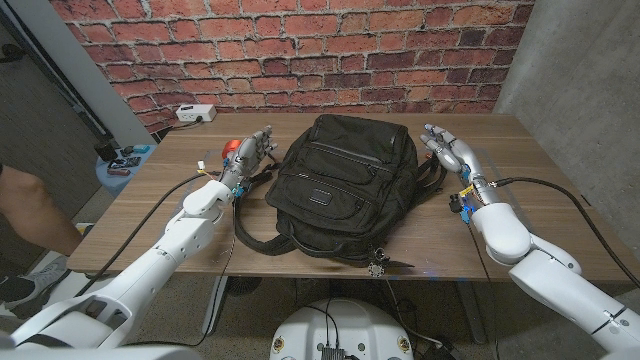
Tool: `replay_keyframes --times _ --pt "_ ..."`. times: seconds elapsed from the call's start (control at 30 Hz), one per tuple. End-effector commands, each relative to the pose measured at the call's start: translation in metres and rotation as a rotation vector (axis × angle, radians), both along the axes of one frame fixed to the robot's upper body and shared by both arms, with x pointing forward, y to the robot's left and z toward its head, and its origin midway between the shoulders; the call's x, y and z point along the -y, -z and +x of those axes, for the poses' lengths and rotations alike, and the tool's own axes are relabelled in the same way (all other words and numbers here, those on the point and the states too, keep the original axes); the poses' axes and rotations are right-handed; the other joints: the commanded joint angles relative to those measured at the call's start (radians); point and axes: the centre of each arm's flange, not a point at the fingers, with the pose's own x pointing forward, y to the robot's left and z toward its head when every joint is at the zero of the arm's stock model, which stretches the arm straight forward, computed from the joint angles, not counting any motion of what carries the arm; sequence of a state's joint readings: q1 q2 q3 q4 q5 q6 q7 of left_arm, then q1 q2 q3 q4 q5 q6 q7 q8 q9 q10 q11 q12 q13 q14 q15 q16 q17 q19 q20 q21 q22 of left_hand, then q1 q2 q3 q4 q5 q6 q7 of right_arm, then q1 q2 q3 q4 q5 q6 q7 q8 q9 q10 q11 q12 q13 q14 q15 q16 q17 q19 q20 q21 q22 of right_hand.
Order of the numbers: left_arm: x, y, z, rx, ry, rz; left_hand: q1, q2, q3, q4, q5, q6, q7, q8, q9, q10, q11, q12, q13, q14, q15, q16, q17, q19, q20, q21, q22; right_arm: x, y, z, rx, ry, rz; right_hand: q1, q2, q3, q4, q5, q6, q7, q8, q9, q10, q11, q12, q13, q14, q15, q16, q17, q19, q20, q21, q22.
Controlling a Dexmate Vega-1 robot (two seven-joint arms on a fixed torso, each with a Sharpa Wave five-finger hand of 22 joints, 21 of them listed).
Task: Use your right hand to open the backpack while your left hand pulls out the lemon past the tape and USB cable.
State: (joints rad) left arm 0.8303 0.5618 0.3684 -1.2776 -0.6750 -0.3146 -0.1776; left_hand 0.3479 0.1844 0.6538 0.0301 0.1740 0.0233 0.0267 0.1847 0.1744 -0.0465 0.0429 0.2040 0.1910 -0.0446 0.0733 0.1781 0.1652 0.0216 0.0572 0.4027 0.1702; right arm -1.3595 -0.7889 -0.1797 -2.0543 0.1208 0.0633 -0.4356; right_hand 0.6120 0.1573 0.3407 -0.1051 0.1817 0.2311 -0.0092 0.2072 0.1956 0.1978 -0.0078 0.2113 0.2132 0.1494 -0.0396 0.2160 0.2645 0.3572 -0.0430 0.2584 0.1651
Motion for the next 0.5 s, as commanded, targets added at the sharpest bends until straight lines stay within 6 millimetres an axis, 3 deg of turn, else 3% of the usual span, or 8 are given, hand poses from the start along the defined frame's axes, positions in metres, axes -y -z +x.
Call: replay_keyframes --times 0.03,0.5 --pt "-0.003 -0.001 -0.003 0.008 0.003 0.001 0.011 0.000 0.000 -0.009 0.000 0.005 0.006 0.001 0.006 0.001 0.010 0.006 0.001 0.000 0.012 0.006 0.006 0.005 0.002 -0.001 0.002 -0.011 0.006 -0.020 0.036 0.046 -0.048 0.017 -0.001 0.003 -0.010 0.004 0.012 -0.003 0.007 0.001 0.010 0.001 0.004 0.000 0.014 -0.026 0.010 -0.001 0.016 -0.048 -0.003 0.004" --pt "-0.007 0.001 -0.004 0.017 0.004 -0.007 0.016 0.001 0.001 -0.015 0.001 0.006 0.007 0.001 0.006 0.004 0.009 0.006 0.001 0.001 0.013 0.006 0.006 0.008 0.003 -0.008 0.002 -0.028 0.009 -0.045 0.080 0.048 -0.152 0.054 -0.011 0.009 -0.043 0.006 0.026 0.002 0.008 0.001 0.025 0.012 0.006 -0.001 0.030 -0.025 0.012 -0.014 0.037 -0.039 -0.009 0.004"
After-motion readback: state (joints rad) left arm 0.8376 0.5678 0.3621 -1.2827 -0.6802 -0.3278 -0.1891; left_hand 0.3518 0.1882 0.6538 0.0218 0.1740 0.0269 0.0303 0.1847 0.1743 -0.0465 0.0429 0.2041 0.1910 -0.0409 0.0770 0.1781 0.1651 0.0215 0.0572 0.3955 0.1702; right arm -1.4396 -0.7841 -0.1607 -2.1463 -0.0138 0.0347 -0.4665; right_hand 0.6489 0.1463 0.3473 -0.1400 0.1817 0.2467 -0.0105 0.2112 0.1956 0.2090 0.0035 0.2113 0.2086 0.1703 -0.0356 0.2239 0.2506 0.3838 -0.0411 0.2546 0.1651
